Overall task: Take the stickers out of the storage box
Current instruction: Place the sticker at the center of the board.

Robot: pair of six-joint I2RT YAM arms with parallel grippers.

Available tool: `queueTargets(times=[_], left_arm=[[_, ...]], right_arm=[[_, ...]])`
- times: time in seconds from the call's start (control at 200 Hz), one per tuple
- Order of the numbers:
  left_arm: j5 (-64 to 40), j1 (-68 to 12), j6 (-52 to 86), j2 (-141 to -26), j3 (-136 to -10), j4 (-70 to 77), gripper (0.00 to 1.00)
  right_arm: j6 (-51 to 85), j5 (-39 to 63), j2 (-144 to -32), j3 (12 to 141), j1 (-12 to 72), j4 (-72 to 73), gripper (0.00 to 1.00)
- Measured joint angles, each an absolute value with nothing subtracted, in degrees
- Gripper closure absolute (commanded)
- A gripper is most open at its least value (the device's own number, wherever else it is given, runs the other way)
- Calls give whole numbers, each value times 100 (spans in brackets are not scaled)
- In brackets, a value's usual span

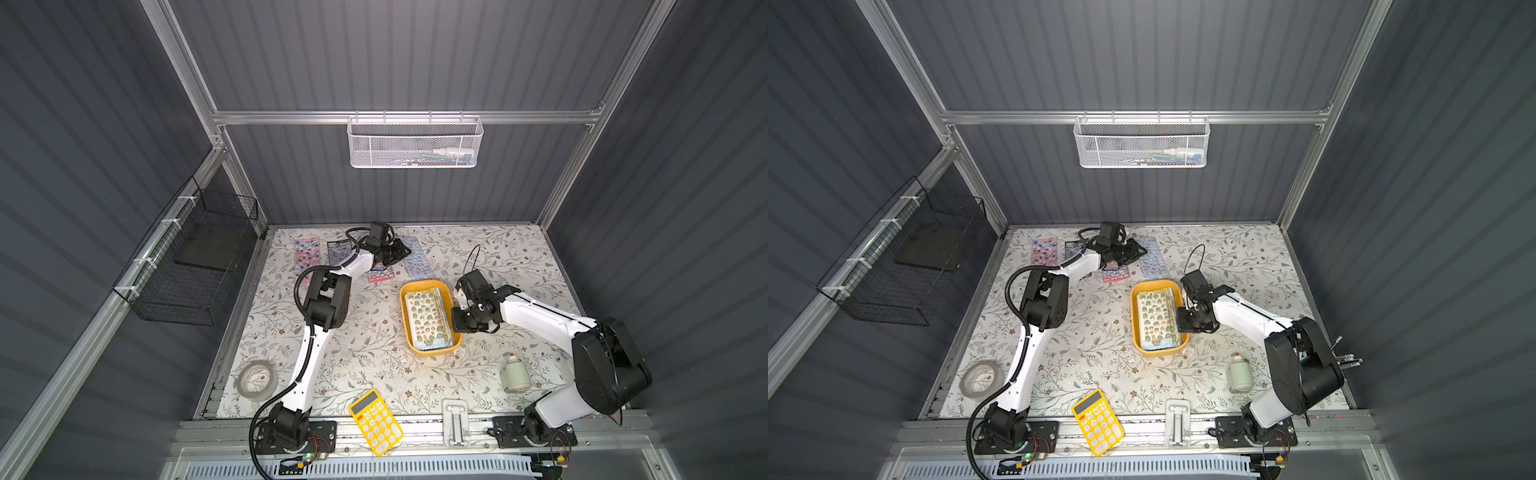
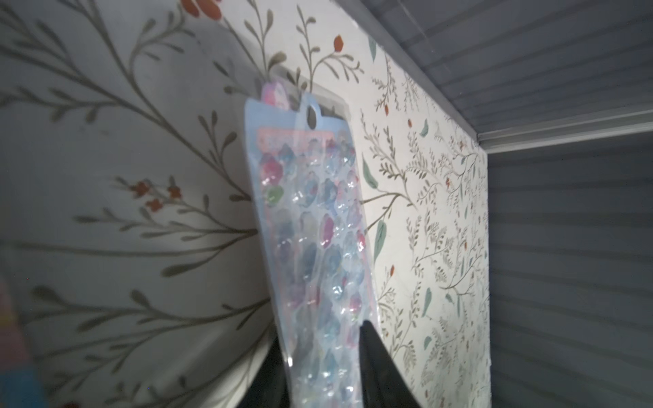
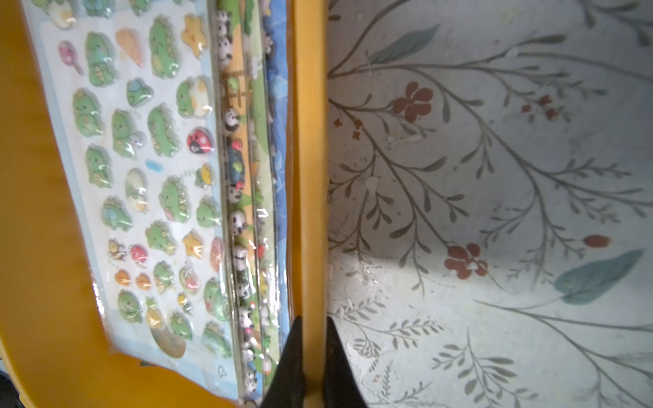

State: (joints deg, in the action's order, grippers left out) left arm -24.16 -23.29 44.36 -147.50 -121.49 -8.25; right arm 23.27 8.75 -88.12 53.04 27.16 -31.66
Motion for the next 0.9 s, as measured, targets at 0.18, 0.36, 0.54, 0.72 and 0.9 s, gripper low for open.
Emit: queueTargets(times=[0.18, 0.36, 0.54, 0.72, 0.9], left_arm=[[-2342, -2327, 4407, -14750, -12525, -917, 24], [-2241, -2316, 4278, -14608, -12724, -1098, 0], [-1992, -2276, 4071, -13843, -12339, -1238, 0], [-1737, -2193, 3778, -12361, -11218, -1068, 7], [-1592, -2165, 3345, -11113, -10154, -1033, 15]], right_arm=[[2353, 873, -8715, 5223, 2720, -3151, 100], [2353, 779, -8589, 5181, 2805, -3264, 100], [2357, 687, -8565, 5181, 2978, -3312, 100], [2410, 617, -8659, 5290, 3166, -3339, 99], [2515, 613, -8864, 5468, 3288, -3326, 76]])
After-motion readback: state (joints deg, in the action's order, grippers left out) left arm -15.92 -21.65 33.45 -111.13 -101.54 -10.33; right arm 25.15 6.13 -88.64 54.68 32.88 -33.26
